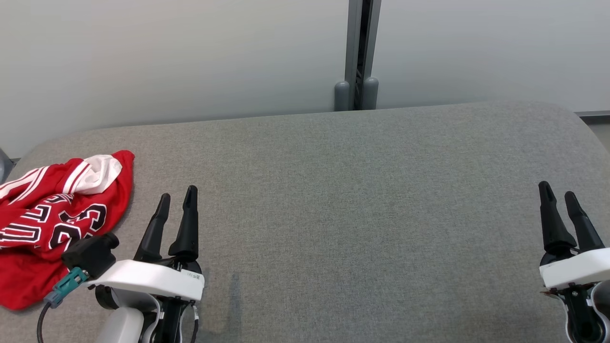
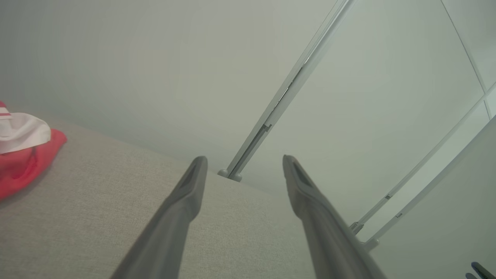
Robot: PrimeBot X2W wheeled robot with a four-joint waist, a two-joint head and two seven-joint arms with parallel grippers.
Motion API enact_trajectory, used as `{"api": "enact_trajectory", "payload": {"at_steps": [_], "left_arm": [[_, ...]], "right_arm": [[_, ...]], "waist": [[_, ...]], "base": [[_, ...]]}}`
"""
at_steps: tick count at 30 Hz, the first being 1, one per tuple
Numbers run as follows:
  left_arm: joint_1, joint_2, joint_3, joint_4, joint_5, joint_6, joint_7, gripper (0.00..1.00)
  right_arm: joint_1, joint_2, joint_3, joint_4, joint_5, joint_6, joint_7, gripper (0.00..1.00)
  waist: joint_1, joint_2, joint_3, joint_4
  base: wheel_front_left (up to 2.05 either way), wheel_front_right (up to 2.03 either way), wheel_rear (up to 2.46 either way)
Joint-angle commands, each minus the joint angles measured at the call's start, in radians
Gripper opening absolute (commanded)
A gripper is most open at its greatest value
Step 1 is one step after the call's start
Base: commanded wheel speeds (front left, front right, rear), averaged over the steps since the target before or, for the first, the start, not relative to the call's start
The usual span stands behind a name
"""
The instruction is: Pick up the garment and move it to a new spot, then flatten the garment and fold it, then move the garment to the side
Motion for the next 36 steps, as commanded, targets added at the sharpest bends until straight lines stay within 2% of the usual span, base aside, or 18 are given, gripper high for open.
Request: {"api": "enact_trajectory", "payload": {"at_steps": [1, 25, 36], "left_arm": [[-0.028, 0.012, -0.002, -0.009, 0.037, 0.009, 0.001, 1.00], [-0.028, 0.044, -0.020, 0.007, 0.260, 0.060, -0.008, 1.00], [-0.023, 0.050, -0.030, 0.024, 0.324, 0.063, 0.018, 1.00]], "right_arm": [[-0.022, -0.013, 0.006, -0.007, -0.041, 0.000, -0.018, 1.00], [-0.021, 0.006, 0.053, 0.044, -0.298, 0.000, -0.115, 1.00], [-0.016, 0.018, 0.054, 0.072, -0.383, 0.000, -0.133, 1.00]], "waist": [[0.0000, 0.0000, 0.000, 0.000], [0.0000, 0.0000, 0.003, 0.000], [0.0000, 0.0000, 0.002, 0.002]], "base": [[0.00, 0.00, 0.00], [0.00, 0.00, 0.00], [0.00, 0.00, 0.00]]}}
